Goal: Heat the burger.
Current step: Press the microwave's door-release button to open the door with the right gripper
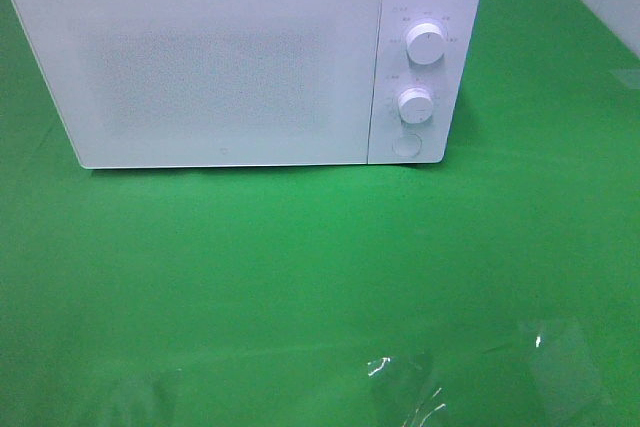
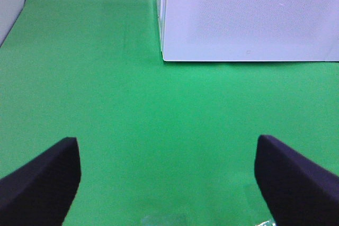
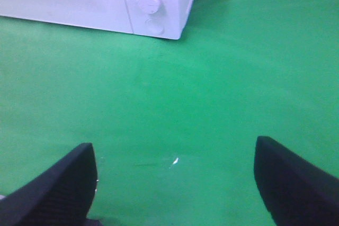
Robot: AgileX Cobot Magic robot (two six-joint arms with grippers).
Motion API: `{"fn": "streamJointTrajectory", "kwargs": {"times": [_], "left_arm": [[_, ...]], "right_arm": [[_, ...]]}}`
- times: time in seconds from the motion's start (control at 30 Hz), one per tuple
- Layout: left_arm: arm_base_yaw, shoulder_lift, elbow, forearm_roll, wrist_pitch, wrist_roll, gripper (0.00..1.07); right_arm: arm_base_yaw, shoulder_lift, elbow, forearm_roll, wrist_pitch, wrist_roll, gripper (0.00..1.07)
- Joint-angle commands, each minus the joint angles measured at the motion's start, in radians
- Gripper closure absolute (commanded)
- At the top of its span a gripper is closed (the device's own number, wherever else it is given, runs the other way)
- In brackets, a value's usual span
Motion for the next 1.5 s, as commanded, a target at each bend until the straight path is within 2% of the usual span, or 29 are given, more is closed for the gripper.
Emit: {"fn": "streamJointTrajectory", "kwargs": {"times": [0.03,0.07,0.1,0.17,0.3,0.63,1.5], "left_arm": [[-0.001,-0.021,0.005,0.002,-0.006,-0.005,0.25],[-0.001,-0.021,0.005,0.002,-0.006,-0.005,0.25],[-0.001,-0.021,0.005,0.002,-0.006,-0.005,0.25],[-0.001,-0.021,0.005,0.002,-0.006,-0.005,0.25],[-0.001,-0.021,0.005,0.002,-0.006,-0.005,0.25],[-0.001,-0.021,0.005,0.002,-0.006,-0.005,0.25],[-0.001,-0.019,0.005,0.002,-0.006,0.0,0.25]], "right_arm": [[-0.113,-0.11,-0.002,-0.005,0.061,0.001,0.31],[-0.113,-0.11,-0.002,-0.005,0.061,0.001,0.31],[-0.16,-0.161,-0.002,-0.006,0.078,0.001,0.31],[-0.195,-0.215,-0.002,-0.007,0.095,0.003,0.31],[-0.237,-0.284,0.016,-0.004,0.108,0.015,0.31],[-0.326,-0.486,0.17,0.032,0.112,0.015,0.31],[-0.329,-0.494,0.179,0.051,0.09,0.001,0.31]]}}
